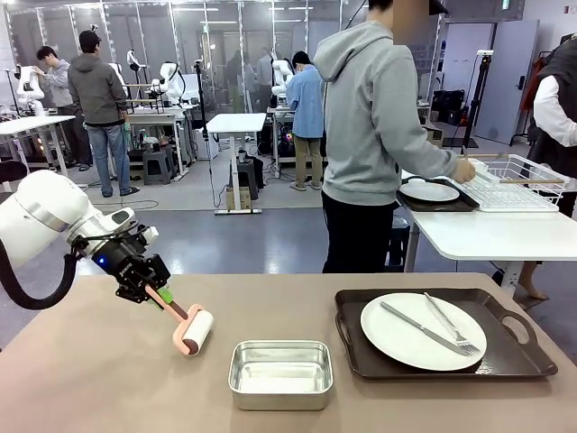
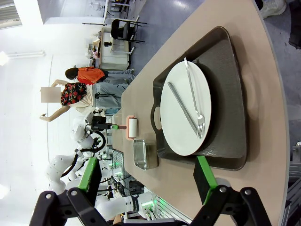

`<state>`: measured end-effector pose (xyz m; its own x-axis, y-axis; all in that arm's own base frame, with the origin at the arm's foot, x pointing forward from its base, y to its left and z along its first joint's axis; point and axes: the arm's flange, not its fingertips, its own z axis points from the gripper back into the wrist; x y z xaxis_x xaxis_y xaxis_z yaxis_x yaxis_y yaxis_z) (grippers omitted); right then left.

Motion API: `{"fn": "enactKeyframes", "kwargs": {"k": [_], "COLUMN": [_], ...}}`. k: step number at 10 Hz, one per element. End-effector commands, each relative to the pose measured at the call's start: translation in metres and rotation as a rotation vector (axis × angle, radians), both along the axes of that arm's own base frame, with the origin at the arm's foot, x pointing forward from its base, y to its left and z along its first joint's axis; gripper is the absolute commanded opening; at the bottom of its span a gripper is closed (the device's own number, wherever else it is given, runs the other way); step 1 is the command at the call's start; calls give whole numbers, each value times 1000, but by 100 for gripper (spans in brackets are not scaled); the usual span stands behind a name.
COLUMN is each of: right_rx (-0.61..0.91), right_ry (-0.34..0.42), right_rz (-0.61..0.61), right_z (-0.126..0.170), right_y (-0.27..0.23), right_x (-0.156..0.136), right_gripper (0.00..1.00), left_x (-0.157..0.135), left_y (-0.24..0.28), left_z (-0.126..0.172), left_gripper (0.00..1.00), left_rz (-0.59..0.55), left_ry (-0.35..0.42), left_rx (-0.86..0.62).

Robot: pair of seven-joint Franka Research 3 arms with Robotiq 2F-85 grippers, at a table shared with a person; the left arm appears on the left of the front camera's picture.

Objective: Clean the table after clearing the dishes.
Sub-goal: When the left (or right) Handle tray is removed, use the left hand (or right hand) to clean the left (or right) side of the table with the Lint Roller.

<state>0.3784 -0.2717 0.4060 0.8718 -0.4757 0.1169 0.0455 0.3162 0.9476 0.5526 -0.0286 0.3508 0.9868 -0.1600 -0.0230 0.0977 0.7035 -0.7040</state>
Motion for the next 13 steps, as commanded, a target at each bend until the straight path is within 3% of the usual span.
{"fn": "enactKeyframes", "kwargs": {"k": [1,10,13], "right_rx": [1,1,1], "right_ry": [-5,-5,-5], "right_rz": [0,0,0], "right_z": [2,2,2], "right_y": [0,0,0], "right_x": [-1,-1,-1], "right_gripper": [100,100,100], "left_x": [-7,-31,-40], "left_y": [14,113,163], "left_z": [-16,-36,-29], "left_gripper": [22,22,22], "left_rz": [28,39,81], "left_ry": [-35,-66,-46], "left_rx": [-24,-54,73]}}
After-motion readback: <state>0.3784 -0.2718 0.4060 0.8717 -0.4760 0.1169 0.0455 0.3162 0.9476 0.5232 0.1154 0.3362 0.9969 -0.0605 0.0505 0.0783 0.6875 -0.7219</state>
